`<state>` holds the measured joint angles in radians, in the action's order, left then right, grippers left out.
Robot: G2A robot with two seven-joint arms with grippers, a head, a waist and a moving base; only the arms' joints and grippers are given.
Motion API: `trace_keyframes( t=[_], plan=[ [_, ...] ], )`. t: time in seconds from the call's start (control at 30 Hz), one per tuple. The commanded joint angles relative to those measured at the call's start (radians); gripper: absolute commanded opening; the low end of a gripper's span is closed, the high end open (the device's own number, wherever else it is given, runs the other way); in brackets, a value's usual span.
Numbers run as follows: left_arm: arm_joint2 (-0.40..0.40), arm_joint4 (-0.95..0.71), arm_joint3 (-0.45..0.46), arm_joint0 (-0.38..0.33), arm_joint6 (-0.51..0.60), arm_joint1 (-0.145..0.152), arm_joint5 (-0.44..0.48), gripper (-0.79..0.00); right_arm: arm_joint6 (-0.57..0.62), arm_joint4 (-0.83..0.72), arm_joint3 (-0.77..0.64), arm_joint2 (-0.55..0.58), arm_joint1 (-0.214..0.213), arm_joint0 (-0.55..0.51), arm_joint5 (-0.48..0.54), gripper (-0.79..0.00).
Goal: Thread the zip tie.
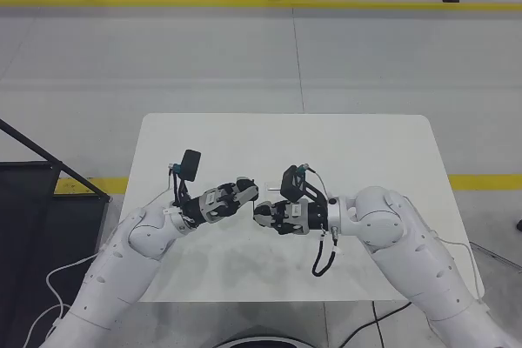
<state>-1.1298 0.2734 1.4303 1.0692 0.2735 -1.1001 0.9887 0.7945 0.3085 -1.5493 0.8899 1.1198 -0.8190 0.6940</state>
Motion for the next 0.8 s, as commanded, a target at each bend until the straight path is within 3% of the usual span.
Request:
trace_keyframes(
  t=[0.0, 0.27, 0.33, 0.4, 0.43, 0.5, 0.77],
  plan=[
    [0.0, -0.001, 0.0, -0.001, -0.001, -0.001, 0.0, -0.785, 0.001, -0.002, 0.0, -0.001, 0.0, 0.001, -0.001, -0.785],
    [0.0, 0.004, -0.003, -0.002, -0.005, -0.003, 0.004, -0.785, -0.001, 0.0, 0.0, -0.002, 0.0, 0.001, -0.004, -0.785],
    [-0.001, 0.005, -0.003, -0.002, -0.008, -0.003, 0.007, -0.785, -0.002, 0.001, 0.0, -0.002, 0.0, 0.001, -0.006, -0.52],
    [-0.004, 0.007, -0.002, 0.0, -0.012, -0.004, 0.011, -0.785, -0.004, 0.001, -0.002, -0.002, 0.0, 0.0, -0.007, -0.354],
    [-0.005, 0.009, -0.001, 0.0, -0.014, -0.004, 0.014, -0.785, -0.004, -0.002, -0.002, -0.001, 0.0, -0.001, -0.008, -0.163],
    [-0.009, 0.01, 0.0, 0.003, -0.019, -0.004, 0.018, -0.785, -0.006, -0.006, -0.002, 0.002, -0.001, -0.003, -0.009, 0.0],
    [-0.077, 0.046, 0.049, 0.055, -0.049, 0.01, 0.024, -0.785, 0.01, -0.021, -0.05, 0.116, -0.033, -0.064, -0.05, 0.0]
  ],
)
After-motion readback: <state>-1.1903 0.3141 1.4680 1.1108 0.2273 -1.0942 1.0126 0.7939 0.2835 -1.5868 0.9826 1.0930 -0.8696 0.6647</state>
